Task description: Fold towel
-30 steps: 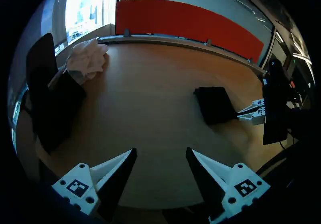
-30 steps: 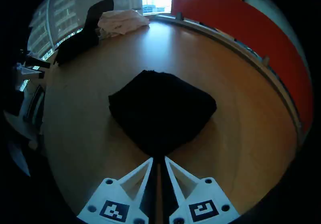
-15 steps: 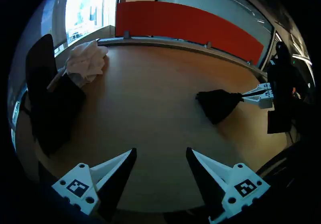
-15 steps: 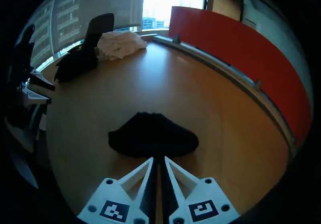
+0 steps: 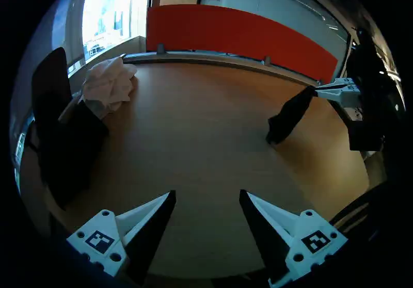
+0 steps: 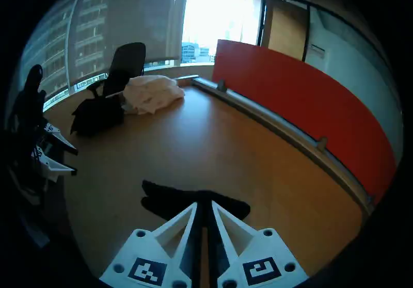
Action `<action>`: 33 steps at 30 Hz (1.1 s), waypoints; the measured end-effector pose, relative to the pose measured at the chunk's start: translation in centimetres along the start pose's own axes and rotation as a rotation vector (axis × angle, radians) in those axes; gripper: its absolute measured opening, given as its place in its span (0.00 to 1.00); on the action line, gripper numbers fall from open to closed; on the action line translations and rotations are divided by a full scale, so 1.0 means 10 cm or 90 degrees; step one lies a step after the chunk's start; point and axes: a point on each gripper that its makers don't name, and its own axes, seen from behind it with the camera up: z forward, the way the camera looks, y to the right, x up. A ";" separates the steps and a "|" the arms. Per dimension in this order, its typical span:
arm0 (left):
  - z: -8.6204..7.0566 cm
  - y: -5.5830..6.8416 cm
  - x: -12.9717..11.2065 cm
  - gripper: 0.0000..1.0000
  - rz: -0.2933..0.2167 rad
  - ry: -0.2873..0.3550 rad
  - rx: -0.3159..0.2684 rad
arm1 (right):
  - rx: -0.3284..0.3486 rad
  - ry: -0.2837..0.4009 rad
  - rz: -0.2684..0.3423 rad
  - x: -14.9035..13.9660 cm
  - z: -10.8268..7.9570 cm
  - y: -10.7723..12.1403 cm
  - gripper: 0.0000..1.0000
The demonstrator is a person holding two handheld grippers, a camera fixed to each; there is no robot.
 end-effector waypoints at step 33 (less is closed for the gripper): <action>0.15 0.21 0.24 0.91 0.046 0.009 -0.019 | -0.162 -0.038 0.065 -0.55 -1.23 1.60 0.04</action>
